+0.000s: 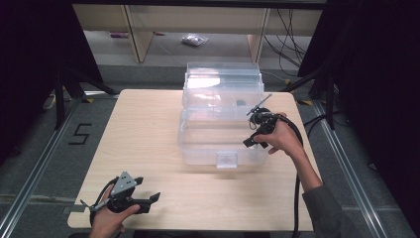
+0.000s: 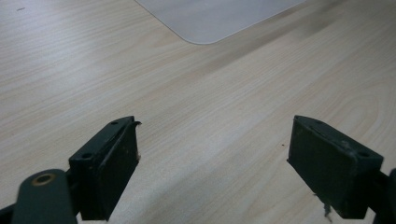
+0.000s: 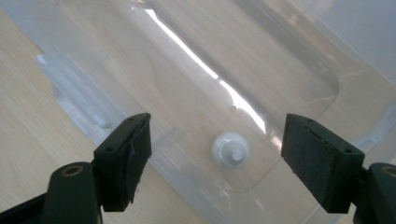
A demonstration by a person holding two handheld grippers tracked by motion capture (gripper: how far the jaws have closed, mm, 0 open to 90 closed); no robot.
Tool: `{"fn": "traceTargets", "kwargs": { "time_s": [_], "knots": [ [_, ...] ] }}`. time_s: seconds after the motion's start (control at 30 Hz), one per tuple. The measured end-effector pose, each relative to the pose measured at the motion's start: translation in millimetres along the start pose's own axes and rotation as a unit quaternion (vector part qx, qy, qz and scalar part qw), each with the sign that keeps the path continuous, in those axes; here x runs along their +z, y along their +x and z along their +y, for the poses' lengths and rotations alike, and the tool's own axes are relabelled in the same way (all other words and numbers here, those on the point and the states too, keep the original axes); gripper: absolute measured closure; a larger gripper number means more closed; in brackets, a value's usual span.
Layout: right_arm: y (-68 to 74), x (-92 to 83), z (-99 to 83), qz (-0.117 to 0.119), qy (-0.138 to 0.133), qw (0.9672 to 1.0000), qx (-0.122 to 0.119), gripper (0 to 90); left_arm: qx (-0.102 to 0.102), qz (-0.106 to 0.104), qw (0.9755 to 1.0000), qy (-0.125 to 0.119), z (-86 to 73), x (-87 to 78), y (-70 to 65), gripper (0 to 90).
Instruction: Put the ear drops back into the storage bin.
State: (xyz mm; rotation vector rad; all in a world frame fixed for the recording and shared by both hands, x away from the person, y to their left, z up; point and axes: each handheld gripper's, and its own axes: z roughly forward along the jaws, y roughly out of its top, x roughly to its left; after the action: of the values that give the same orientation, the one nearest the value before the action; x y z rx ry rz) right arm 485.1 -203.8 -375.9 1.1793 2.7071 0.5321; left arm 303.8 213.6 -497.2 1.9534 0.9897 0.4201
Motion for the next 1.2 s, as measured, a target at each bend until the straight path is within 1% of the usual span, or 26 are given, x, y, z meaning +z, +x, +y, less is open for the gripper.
{"fn": "traceTargets", "kwargs": {
  "time_s": [0.17, 0.3, 0.37, 0.43, 0.47, 0.5, 0.57, 0.6, 0.63, 0.67, 0.7, 0.73, 0.77, 0.8, 0.83, 0.87, 0.93, 0.97, 1.07, 1.1, 1.13, 1.17, 1.2],
  "knots": [
    [3.1, -3.9, -4.2, -0.001, -0.011, 0.9999, 0.003, 24.1, -0.001, 0.0, 1.0, 0.0, 0.0, 0.0, 0.0, 15.4],
    [6.2, -6.3, -8.4, -0.001, -0.019, 0.9998, -0.003, 24.2, -0.001, 0.0, 1.0, 0.001, 0.1, 0.0, -0.1, 15.4],
    [8.7, -8.2, -11.7, 0.002, -0.02, 0.9998, 0.002, 24.1, 0.0, 0.001, 1.0, 0.001, 0.0, 0.0, -0.2, 15.4],
    [8.7, -8.8, -12.5, 0.003, -0.023, 0.9997, -0.002, 24.1, 0.0, 0.002, 1.0, 0.002, 0.1, 0.0, 0.0, 15.4],
    [8.8, -9.7, -14.2, 0.007, -0.029, 0.9996, -0.002, 24.1, -0.001, 0.001, 1.0, 0.0, 0.1, 0.1, -0.1, 15.4],
    [10.0, -10.1, -15.2, 0.006, -0.029, 0.9995, 0.003, 24.2, 0.0, 0.002, 1.0, 0.001, 0.2, 0.0, 0.0, 15.4],
    [10.2, -10.5, -16.9, 0.002, -0.028, 0.9996, 0.0, 24.1, -0.001, -0.001, 1.0, 0.0, 0.0, 0.4, 0.0, 15.4],
    [10.2, -10.5, -16.9, 0.002, -0.028, 0.9996, 0.0, 24.1, 0.0, 0.002, 1.0, 0.003, 0.1, 0.0, -0.2, 15.4],
    [12.7, -10.9, -18.4, 0.006, -0.027, 0.9996, 0.004, 24.1, 0.0, 0.001, 1.0, 0.001, 0.1, 0.1, -0.2, 15.4],
    [12.2, -11.2, -18.9, 0.002, -0.028, 0.9996, 0.002, 24.1, 0.0, 0.001, 1.0, 0.001, 0.2, 0.1, -0.2, 15.4],
    [12.0, -10.8, -19.5, 0.008, -0.034, 0.9994, -0.005, 24.1, 0.0, 0.002, 1.0, 0.002, 0.2, 0.0, 0.0, 15.4],
    [12.0, -10.8, -19.5, 0.008, -0.034, 0.9994, -0.005, 24.1, 0.0, 0.002, 1.0, 0.002, 0.2, 0.0, 0.0, 15.4],
    [13.1, -11.8, -20.8, 0.005, -0.034, 0.9994, -0.002, 24.1, 0.0, 0.002, 1.0, 0.002, 0.1, 0.1, 0.0, 15.4],
    [14.7, -12.2, -21.5, 0.011, -0.033, 0.9994, 0.0, 24.1, -0.001, 0.001, 1.0, 0.001, 0.1, 0.2, -0.2, 15.4],
    [15.8, -12.9, -22.3, 0.009, -0.032, 0.9994, 0.004, 24.0, 0.0, 0.001, 1.0, 0.001, 0.2, 0.2, -0.2, 15.4],
    [14.8, -12.7, -22.9, 0.01, -0.038, 0.9992, -0.004, 24.1, 0.0, 0.001, 1.0, 0.001, 0.2, 0.2, -0.2, 15.4],
    [15.5, -13.2, -23.7, 0.01, -0.04, 0.9991, -0.004, 24.0, 0.0, 0.001, 1.0, 0.002, 0.1, 0.2, -0.2, 15.4],
    [18.3, -13.6, -25.0, 0.016, -0.044, 0.9989, -0.001, 24.0, 0.0, 0.0, 1.0, 0.002, 0.1, 0.2, -0.3, 15.4],
    [20.1, -14.3, -26.4, 0.018, -0.048, 0.9987, -0.001, 24.0, 0.0, 0.001, 1.0, 0.002, 0.2, 0.2, -0.3, 15.4],
    [18.0, -13.5, -26.6, 0.014, -0.057, 0.9981, -0.022, 24.0, 0.0, 0.001, 1.0, 0.002, 0.1, 0.2, -0.3, 15.4],
    [21.1, -14.6, -27.9, 0.018, -0.055, 0.9982, -0.017, 24.0, 0.0, 0.001, 1.0, 0.002, 0.2, 0.2, -0.3, 15.4],
    [21.4, -14.6, -28.3, 0.017, -0.058, 0.9979, -0.021, 24.0, 0.0, 0.001, 1.0, 0.002, 0.2, 0.2, -0.3, 15.4],
    [23.9, -15.3, -29.0, 0.019, -0.052, 0.9984, -0.011, 23.8, 0.0, -0.002, 1.0, 0.001, 0.0, 0.7, 0.0, 15.4]
  ]
}}
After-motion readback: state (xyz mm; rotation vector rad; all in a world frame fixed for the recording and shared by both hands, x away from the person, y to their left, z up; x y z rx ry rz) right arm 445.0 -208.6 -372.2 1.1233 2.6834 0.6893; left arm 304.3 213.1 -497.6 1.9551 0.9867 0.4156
